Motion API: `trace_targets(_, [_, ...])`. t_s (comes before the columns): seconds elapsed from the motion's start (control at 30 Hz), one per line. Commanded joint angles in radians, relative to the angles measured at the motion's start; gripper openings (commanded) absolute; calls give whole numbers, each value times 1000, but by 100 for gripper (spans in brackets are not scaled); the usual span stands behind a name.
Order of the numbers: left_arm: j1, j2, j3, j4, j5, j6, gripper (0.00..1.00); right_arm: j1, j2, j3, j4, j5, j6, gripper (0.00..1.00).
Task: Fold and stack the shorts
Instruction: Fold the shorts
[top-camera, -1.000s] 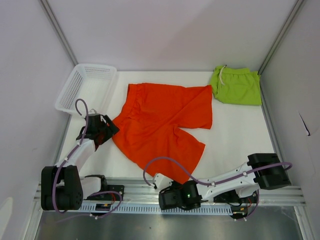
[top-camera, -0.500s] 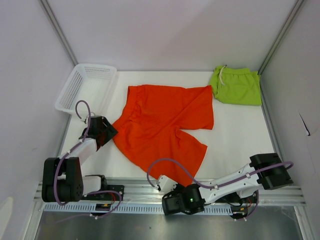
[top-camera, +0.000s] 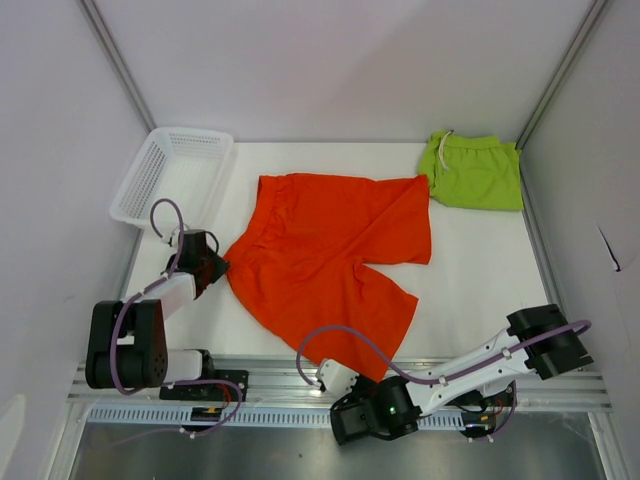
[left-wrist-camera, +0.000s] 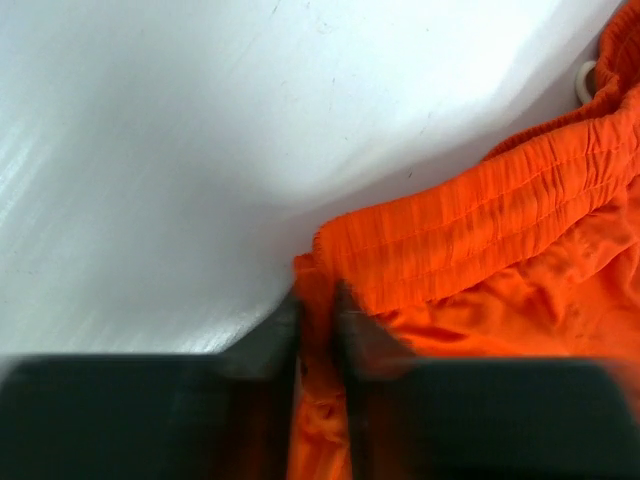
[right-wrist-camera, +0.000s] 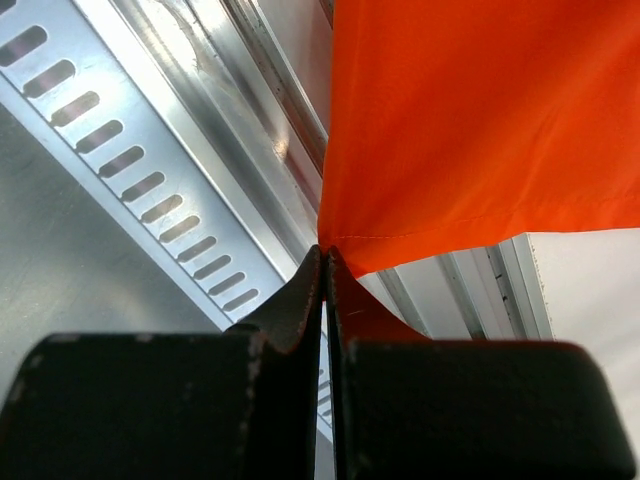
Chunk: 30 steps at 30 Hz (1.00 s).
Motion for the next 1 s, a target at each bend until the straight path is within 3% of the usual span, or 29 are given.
trace_targets(0.0, [9, 13, 7, 16, -1, -3, 6, 10, -24, 30, -19, 38, 26, 0])
trace_targets(0.03, [9, 14, 8, 15, -3, -3, 0, 13, -29, 30, -19, 38, 27, 0])
trace_targets(0.27, [9, -58, 20, -66, -40, 18, 0, 13, -64, 53, -80, 96, 73, 0])
trace_targets(0.4, [9, -161, 51, -200, -83, 38, 0, -18, -67, 198, -348, 217, 201, 0])
trace_targets(0.67, [9, -351, -27, -263, 8, 9, 0, -44, -72, 427, -592, 454, 295, 0])
trace_targets(0.83, [9, -353, 52, -378, -41, -35, 0, -149, -75, 505, -688, 576, 282, 0])
trace_targets(0.97, [9, -285, 201, -548, -112, -98, 0, -362, -119, 533, -663, 597, 147, 0])
